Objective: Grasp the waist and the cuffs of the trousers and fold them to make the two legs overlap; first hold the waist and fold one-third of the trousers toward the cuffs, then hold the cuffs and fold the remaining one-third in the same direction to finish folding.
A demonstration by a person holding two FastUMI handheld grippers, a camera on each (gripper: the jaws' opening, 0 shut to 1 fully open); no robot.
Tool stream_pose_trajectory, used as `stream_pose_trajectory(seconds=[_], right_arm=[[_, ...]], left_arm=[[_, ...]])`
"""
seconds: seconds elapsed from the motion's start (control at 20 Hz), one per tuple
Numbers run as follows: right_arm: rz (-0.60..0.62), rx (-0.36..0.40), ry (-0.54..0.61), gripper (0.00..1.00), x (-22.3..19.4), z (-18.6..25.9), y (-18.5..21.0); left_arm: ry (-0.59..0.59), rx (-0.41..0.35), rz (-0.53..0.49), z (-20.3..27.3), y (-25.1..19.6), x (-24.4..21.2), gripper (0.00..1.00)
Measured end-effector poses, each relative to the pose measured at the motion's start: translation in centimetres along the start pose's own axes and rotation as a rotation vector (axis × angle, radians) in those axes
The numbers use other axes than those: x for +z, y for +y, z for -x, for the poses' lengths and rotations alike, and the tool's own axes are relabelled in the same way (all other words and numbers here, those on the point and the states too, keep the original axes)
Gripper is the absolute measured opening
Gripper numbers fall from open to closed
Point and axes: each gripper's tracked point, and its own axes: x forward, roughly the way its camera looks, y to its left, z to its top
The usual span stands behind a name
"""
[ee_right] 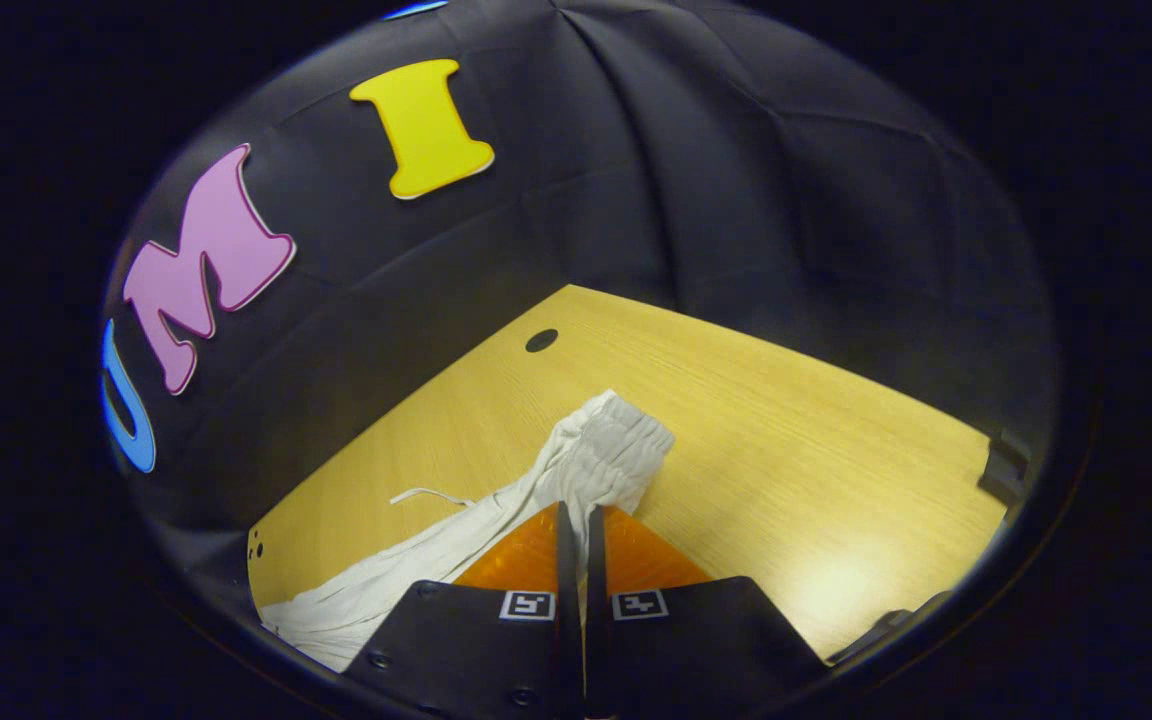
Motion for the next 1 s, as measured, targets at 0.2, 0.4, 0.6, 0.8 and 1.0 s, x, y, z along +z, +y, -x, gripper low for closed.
stream_pose_trajectory(seconds=[0.2,0.4,0.6,0.8,1.0], right_arm=[[0.144,0.129,-0.073,0.06,2.7,3.8,4.9],[0.285,0.301,-0.122,0.06,3.5,7.6,13.2],[0.411,0.478,-0.132,0.06,-0.1,9.9,21.5],[0.53,0.609,-0.077,0.06,-6.6,11.8,27.8],[0.691,0.68,0.011,0.06,-14.2,12.6,31.5]], left_arm=[[0.019,-0.012,0.005,0.4,0.0,-1.5,0.06],[0.03,-0.016,-0.009,1.2,0.2,-2.2,0.06],[0.031,-0.022,0.008,1.2,0.3,-2.2,0.06],[0.028,-0.023,0.025,1.1,0.2,-2.3,0.06],[0.029,-0.029,0.049,1.1,0.2,-2.2,0.06]])
